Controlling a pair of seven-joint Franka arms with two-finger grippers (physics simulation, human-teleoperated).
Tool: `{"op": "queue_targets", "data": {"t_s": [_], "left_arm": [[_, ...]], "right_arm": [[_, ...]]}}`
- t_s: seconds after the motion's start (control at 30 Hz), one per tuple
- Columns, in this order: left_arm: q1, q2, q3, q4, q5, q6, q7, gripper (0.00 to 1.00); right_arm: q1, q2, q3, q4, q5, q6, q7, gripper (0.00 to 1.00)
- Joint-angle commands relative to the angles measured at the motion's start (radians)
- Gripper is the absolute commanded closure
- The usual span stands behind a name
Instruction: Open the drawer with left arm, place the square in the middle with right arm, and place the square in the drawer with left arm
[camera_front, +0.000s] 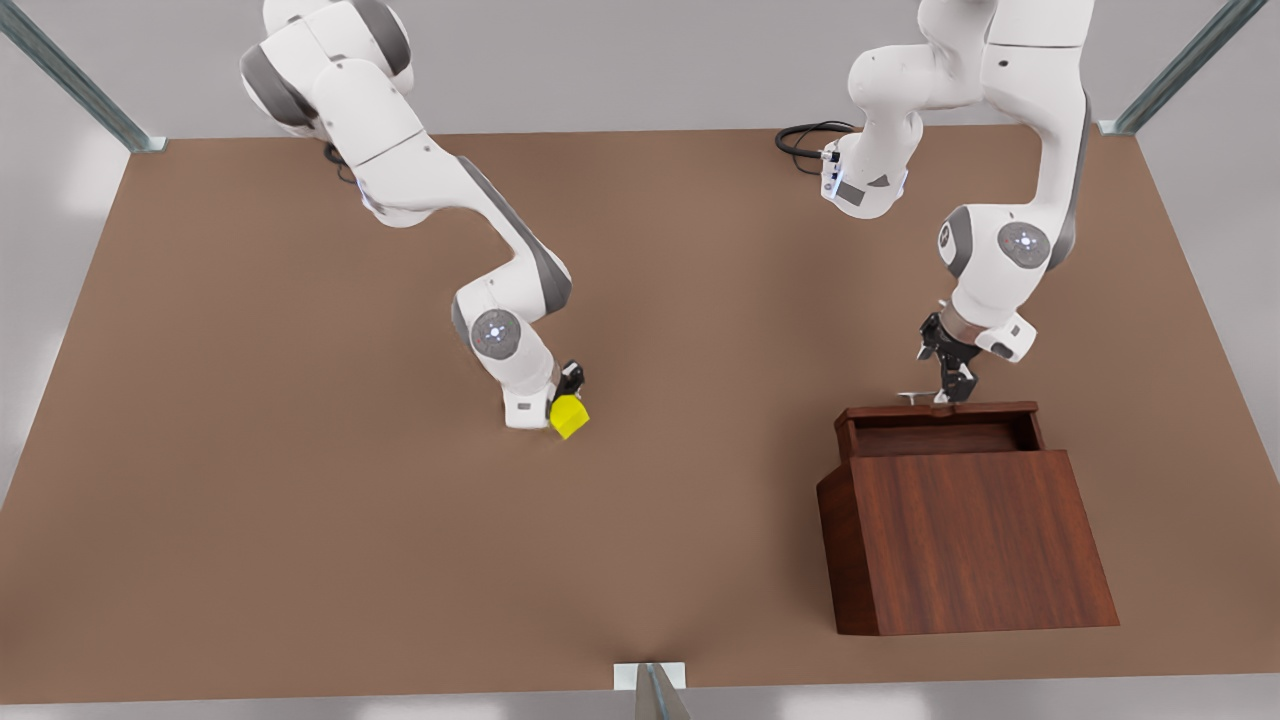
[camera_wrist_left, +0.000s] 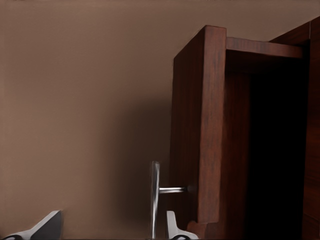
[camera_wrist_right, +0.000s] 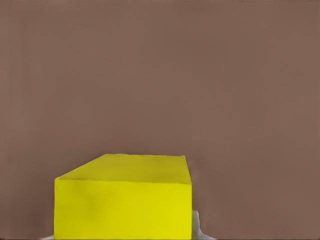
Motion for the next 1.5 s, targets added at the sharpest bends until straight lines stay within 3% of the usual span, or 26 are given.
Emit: {"op": "queue_targets", "data": {"t_s": [0.0, 0.1, 0.23, 0.3, 0.33, 0.4, 0.57, 0.63, 0.73, 0.77, 0.83, 0.87, 0.9, 0.93, 1.0, 1.13, 1.2, 1.47], "left_arm": [[-0.001, -0.006, 0.0, -0.003, 0.0, 0.0, -0.005, 0.0], [-0.002, -0.02, 0.0, -0.035, 0.0, -0.002, -0.014, 0.0], [-0.007, -0.052, -0.001, -0.071, 0.0, -0.003, -0.033, 0.0], [-0.008, -0.08, -0.001, -0.095, 0.0, -0.008, -0.039, 0.0], [-0.01, -0.092, -0.001, -0.106, 0.0, -0.011, -0.042, 0.0], [-0.022, -0.116, -0.001, -0.129, 0.0, -0.011, -0.057, 0.0], [-0.048, -0.257, 0.0, -0.172, 0.0, -0.127, -0.094, 0.0], [-0.073, -0.317, -0.001, -0.083, 0.003, -0.233, -0.072, 0.0], [-0.125, -0.207, -0.012, 0.145, 0.012, -0.31, 0.235, 0.0], [-0.128, -0.092, -0.014, 0.325, 0.012, -0.414, 0.381, 0.0], [-0.177, 0.1, -0.035, 0.587, 0.014, -0.558, 0.518, 0.0], [-0.2, 0.229, -0.04, 0.799, 0.015, -0.68, 0.578, 0.0], [-0.234, 0.288, -0.04, 0.897, 0.015, -0.762, 0.713, 0.0], [-0.245, 0.312, -0.041, 0.916, 0.011, -0.77, 0.799, 0.0], [-0.252, 0.328, -0.11, 0.916, 0.007, -0.787, 0.987, 0.0], [-0.355, 0.388, -0.159, 0.911, 0.014, -0.839, 1.254, 0.0], [-0.392, 0.431, -0.166, 0.913, 0.011, -0.809, 1.262, 0.0], [-0.547, 0.582, -0.167, 0.909, 0.121, -0.602, 1.457, 0.0]], "right_arm": [[0.018, 0.005, 0.0, 0.006, -0.005, 0.001, 0.038, 0.45], [0.142, 0.077, -0.006, 0.126, -0.015, 0.004, 0.191, 0.45], [0.364, 0.262, -0.129, 0.357, -0.009, 0.001, 0.403, 0.45], [0.371, 0.293, -0.137, 0.388, -0.015, 0.0, 0.422, 0.45], [0.369, 0.287, -0.154, 0.382, -0.016, 0.0, 0.418, 0.38], [0.377, 0.286, -0.177, 0.367, -0.015, 0.0, 0.425, 0.0], [0.392, 0.272, -0.206, 0.364, -0.013, -0.005, 0.42, 0.0], [0.394, 0.256, -0.21, 0.353, -0.013, -0.007, 0.415, 0.0], [0.391, 0.142, -0.229, 0.322, -0.004, -0.026, 0.422, 0.0], [0.358, 0.065, -0.246, 0.305, -0.005, -0.115, 0.417, 0.0], [0.121, -0.164, -0.249, 0.131, -0.007, -0.224, 0.415, 0.0], [-0.08, -0.237, -0.206, 0.136, -0.015, -0.348, 0.397, 0.0], [-0.25, -0.265, -0.099, 0.167, -0.021, -0.424, 0.4, 0.0], [-0.433, -0.336, 0.014, 0.149, -0.12, -0.468, 0.382, 0.0], [-0.657, -0.415, 0.089, 0.189, -0.188, -0.663, 0.181, 0.0], [-0.666, -0.408, 0.006, 0.259, -0.199, -0.694, 0.064, 0.0], [-0.669, -0.363, 0.003, 0.373, -0.19, -0.786, 0.069, 0.0], [-0.676, -0.342, 0.003, 0.394, -0.177, -0.774, 0.073, 0.0]]}}
